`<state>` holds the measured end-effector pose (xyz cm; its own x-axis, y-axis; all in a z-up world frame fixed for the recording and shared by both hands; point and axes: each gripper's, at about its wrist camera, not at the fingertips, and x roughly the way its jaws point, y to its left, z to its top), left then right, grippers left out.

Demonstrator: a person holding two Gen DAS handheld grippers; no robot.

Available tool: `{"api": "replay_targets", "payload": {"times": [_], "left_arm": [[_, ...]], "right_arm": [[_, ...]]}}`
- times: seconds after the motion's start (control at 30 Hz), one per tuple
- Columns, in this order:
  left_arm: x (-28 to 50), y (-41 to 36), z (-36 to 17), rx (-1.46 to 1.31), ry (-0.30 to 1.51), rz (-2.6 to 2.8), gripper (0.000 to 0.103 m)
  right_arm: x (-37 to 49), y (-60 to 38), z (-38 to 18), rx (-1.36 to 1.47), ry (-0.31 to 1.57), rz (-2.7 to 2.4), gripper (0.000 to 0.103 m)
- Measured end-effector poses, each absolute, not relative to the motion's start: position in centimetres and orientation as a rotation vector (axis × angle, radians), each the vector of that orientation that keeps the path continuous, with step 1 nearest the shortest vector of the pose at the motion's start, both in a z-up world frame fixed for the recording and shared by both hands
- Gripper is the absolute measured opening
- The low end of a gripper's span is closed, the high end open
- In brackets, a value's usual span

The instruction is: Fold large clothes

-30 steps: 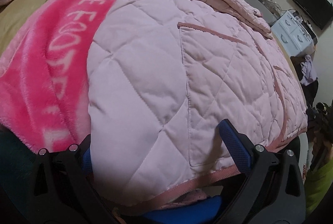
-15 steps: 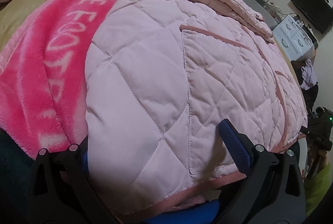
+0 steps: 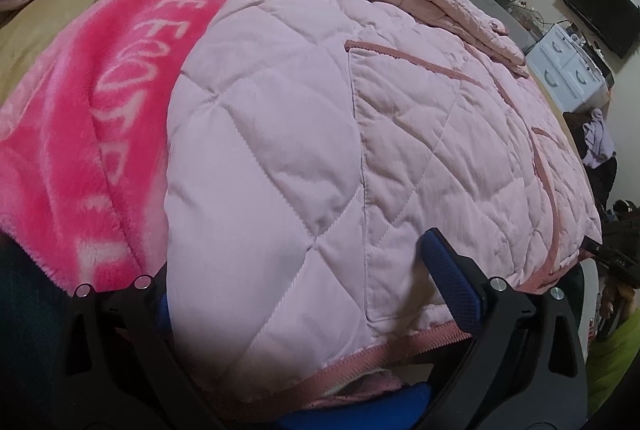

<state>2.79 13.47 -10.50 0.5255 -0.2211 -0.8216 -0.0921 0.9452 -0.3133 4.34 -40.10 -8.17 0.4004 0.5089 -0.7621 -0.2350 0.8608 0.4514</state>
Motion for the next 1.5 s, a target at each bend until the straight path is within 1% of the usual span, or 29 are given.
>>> {"api": "replay_targets", "payload": {"times": [0.07, 0.1, 0.13, 0.17, 0.2, 0.23, 0.27, 0.3, 0.37, 0.47, 0.57, 0.9, 1.13, 1.5], "left_arm": [[2.4, 13.9, -10.3, -0.357, 1.024, -0.084, 0.085], [2.2, 14.0, -10.2, -0.364, 1.024, -0.084, 0.083], [2.1, 14.2, -10.1, -0.368, 1.025, -0.086, 0.077], [1.9, 14.3, -9.9, -0.366, 1.021, -0.078, 0.066], [1.7, 14.5, -9.7, -0.365, 1.017, -0.07, 0.059], [1.5, 14.6, -9.5, -0.37, 1.007, -0.068, 0.049], [1.3, 14.6, -9.3, -0.369, 1.001, -0.065, 0.035], [1.1, 14.5, -9.0, -0.356, 0.992, -0.061, 0.033], [0.9, 14.4, -8.1, -0.361, 0.961, -0.071, 0.021], [0.7, 14.0, -6.5, -0.331, 0.911, -0.085, 0.014], [0.9, 13.4, -4.7, -0.294, 0.862, -0.099, 0.011], [3.5, 12.4, -0.2, -0.249, 0.758, -0.124, 0.01], [5.6, 13.1, 2.4, -0.273, 0.685, -0.129, 0.01], [9.6, 14.0, 5.4, -0.322, 0.619, -0.149, 0.01]], "right_arm": [[4.2, -40.0, -7.3, 0.282, 1.043, 0.489, 0.027], [4.1, -39.9, -6.9, 0.275, 1.029, 0.495, 0.025], [3.7, -39.8, -5.9, 0.272, 0.995, 0.512, 0.022], [3.7, -39.7, -5.2, 0.276, 0.968, 0.526, 0.02], [3.6, -39.7, -4.4, 0.285, 0.937, 0.539, 0.019], [3.6, -39.9, -3.9, 0.294, 0.917, 0.546, 0.019], [3.6, -39.9, -3.3, 0.304, 0.893, 0.552, 0.018], [3.8, -39.8, -2.9, 0.305, 0.881, 0.552, 0.018], [3.9, -39.6, -2.2, 0.285, 0.861, 0.548, 0.018], [4.4, -39.0, -2.1, 0.267, 0.86, 0.55, 0.018], [4.7, -39.1, -2.2, 0.289, 0.852, 0.546, 0.018], [5.6, -38.1, 2.0, 0.312, 0.629, 0.469, 0.013], [8.4, -38.5, 3.6, 0.369, 0.597, 0.433, 0.012], [11.5, -39.3, 5.5, 0.428, 0.561, 0.453, 0.011]]}}
